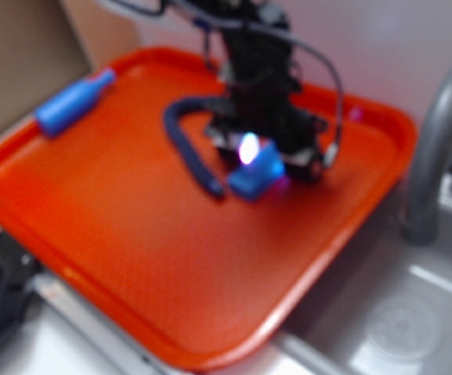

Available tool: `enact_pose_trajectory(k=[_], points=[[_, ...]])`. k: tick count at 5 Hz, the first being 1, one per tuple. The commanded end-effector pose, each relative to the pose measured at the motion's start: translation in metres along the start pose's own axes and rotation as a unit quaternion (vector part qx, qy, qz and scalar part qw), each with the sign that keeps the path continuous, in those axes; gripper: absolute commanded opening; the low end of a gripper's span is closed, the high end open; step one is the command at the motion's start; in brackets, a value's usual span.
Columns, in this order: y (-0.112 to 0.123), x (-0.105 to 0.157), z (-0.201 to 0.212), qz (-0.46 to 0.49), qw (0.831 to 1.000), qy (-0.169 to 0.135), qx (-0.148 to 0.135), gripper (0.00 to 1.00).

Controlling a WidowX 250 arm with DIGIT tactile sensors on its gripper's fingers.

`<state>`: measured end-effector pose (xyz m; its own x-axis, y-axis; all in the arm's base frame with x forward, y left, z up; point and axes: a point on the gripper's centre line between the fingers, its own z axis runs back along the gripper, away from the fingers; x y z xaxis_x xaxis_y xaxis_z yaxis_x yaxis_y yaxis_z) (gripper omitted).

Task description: Grab the blue block.

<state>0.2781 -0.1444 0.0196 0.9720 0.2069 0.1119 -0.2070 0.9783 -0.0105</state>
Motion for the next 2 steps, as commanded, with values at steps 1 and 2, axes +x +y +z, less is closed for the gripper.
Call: enact_pose_trajectory(k=[1,2], points=[[0.004,-0.016,-0.003,-0.022,0.999,-0.002,0.035,0.00],[0.015,-0.013,0.022,-0.069,0.997,-0.003,0.044,0.00]])
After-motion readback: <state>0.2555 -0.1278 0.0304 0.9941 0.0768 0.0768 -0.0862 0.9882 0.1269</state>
